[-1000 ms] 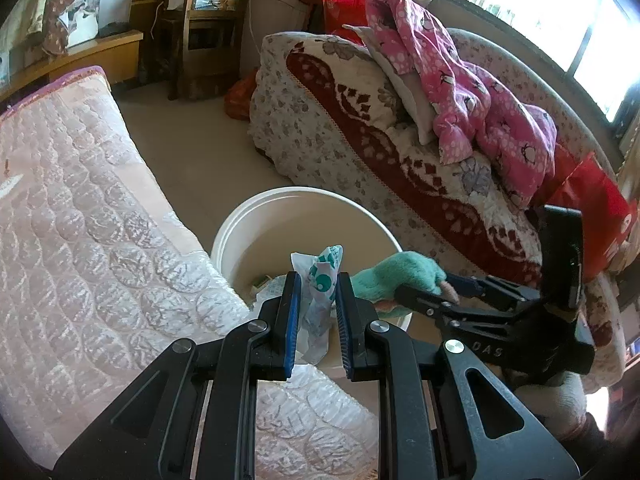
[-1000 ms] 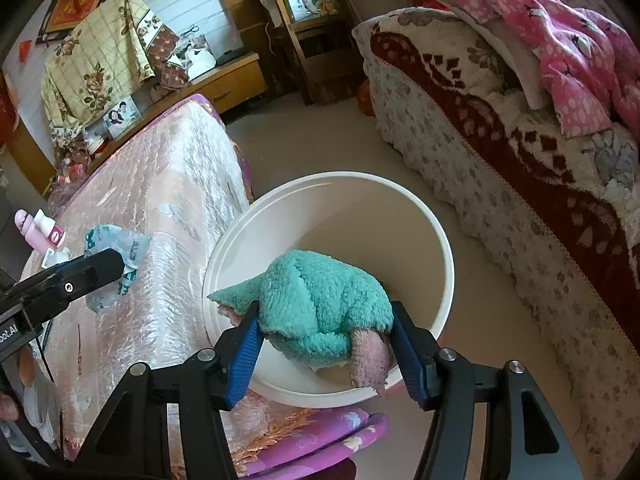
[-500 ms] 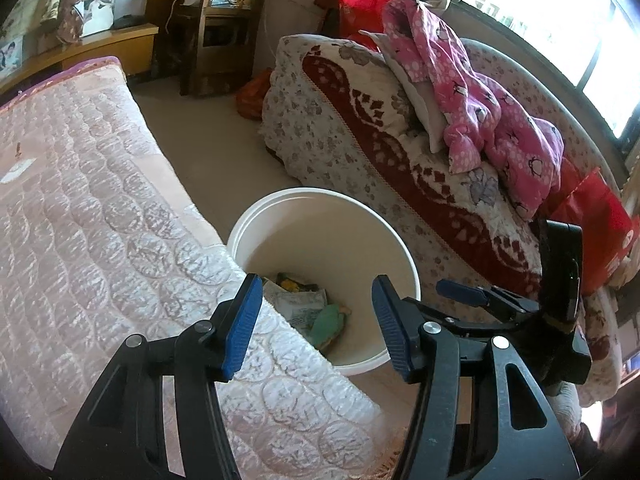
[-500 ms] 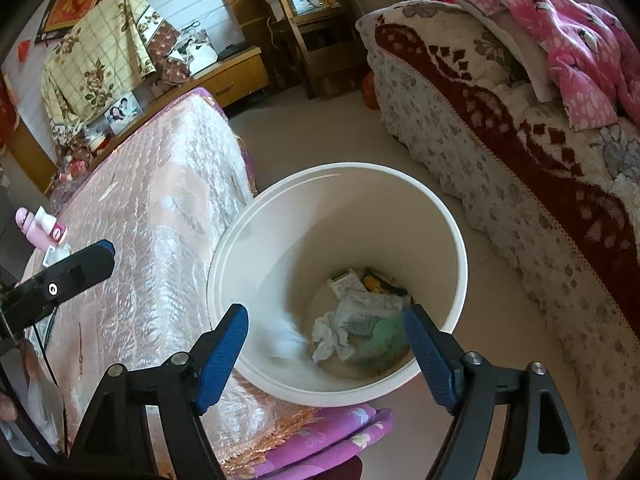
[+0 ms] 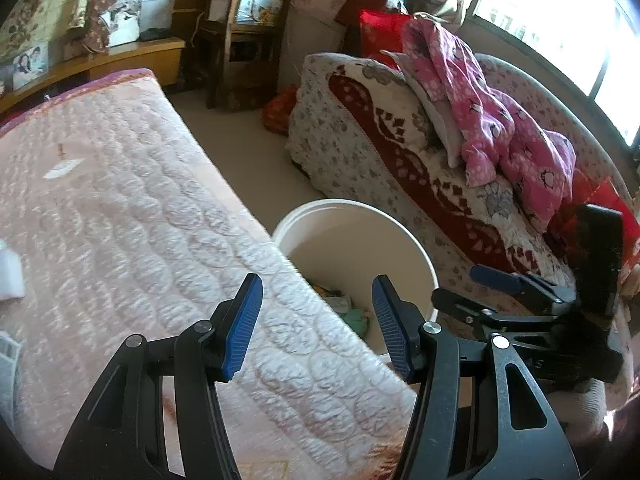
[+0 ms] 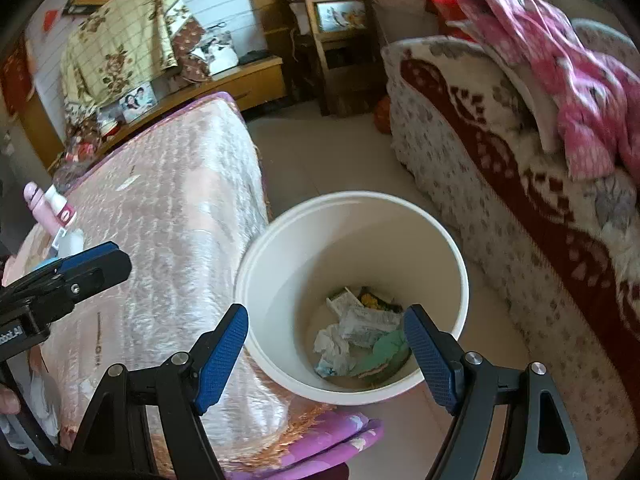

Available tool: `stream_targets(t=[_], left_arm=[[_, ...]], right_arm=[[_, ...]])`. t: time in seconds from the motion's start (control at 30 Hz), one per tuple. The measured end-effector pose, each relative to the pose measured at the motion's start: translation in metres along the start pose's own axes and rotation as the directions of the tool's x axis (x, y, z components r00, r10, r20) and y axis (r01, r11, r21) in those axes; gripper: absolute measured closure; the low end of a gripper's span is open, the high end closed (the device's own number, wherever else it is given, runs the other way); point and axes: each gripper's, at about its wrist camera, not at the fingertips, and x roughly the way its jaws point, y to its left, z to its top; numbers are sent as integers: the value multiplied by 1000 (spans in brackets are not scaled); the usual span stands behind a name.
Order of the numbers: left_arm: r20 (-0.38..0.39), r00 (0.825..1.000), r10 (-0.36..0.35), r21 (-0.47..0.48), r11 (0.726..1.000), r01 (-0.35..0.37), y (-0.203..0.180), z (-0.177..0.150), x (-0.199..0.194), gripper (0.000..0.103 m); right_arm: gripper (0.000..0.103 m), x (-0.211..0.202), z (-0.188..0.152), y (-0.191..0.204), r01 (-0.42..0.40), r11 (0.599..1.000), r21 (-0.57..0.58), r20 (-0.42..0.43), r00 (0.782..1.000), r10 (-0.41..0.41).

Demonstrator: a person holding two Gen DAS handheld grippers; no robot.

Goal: Collect trash
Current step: 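Move both open tools back over the remaining trash on the mattress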

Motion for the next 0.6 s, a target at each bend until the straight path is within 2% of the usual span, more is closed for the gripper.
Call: stream_targets(t=[0.3, 0.6], left_arm=[[55, 996, 64, -37, 997, -63, 27, -8, -39, 47], [108, 987, 118, -106, 989, -107, 65, -18, -82, 47]], right_arm=[[25, -29, 12, 54, 16, 995, -93, 85, 996, -8], [24, -40, 18, 107, -11, 987, -161, 109, 994, 29]])
